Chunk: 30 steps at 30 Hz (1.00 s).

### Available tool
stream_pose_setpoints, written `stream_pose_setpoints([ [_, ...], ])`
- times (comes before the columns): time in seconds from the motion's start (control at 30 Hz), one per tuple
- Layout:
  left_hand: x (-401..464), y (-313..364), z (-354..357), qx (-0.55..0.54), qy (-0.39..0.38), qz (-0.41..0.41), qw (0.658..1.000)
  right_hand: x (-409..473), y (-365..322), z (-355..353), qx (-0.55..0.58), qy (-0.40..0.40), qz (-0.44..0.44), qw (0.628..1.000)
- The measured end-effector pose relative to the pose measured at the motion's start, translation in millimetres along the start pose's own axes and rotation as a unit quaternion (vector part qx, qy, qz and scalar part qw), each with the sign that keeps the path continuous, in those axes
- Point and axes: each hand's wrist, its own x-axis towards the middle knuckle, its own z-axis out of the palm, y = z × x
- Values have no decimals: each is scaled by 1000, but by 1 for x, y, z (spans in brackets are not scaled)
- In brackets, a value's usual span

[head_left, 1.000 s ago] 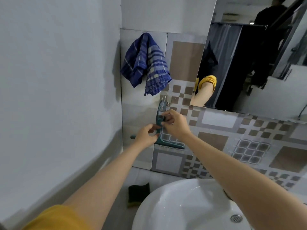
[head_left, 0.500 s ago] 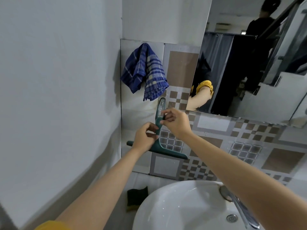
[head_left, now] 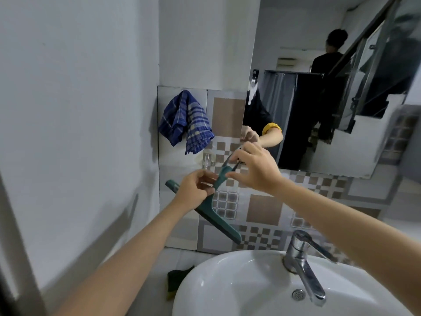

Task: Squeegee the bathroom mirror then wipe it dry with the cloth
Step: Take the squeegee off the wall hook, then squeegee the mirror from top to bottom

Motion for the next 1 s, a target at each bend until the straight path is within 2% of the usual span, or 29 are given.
stream_pose_setpoints([
  [0.1,2,23,6,-19,-51,3,999,0,10,-33,-84,-39,-74,993],
  [0.17,7,39,11,-17,-76,16,997,0,16,-56,-78,-94,-113,986],
  [0.27,17,65,20,-10,-117,38,992,-2,28,-87,-36,-158,-118,980],
  [0.5,47,133,42,63,-148,127,979,-7,62,-151,-107,-116,-169,973],
  [0.57,59,151,48,117,-114,182,970,-2,71,-170,-137,-101,-169,971],
  [0.67,79,169,51,210,25,271,939,11,90,-203,-177,-65,-145,971],
  [0.73,91,179,48,215,100,305,922,25,105,-225,-205,-33,-112,972],
  [0.83,115,187,37,263,142,350,888,52,123,-257,-219,22,-62,973],
  [0.87,124,189,32,291,144,346,880,63,128,-267,-221,36,-47,973],
  [1.0,152,198,16,389,120,248,879,113,134,-298,-222,70,1,972],
])
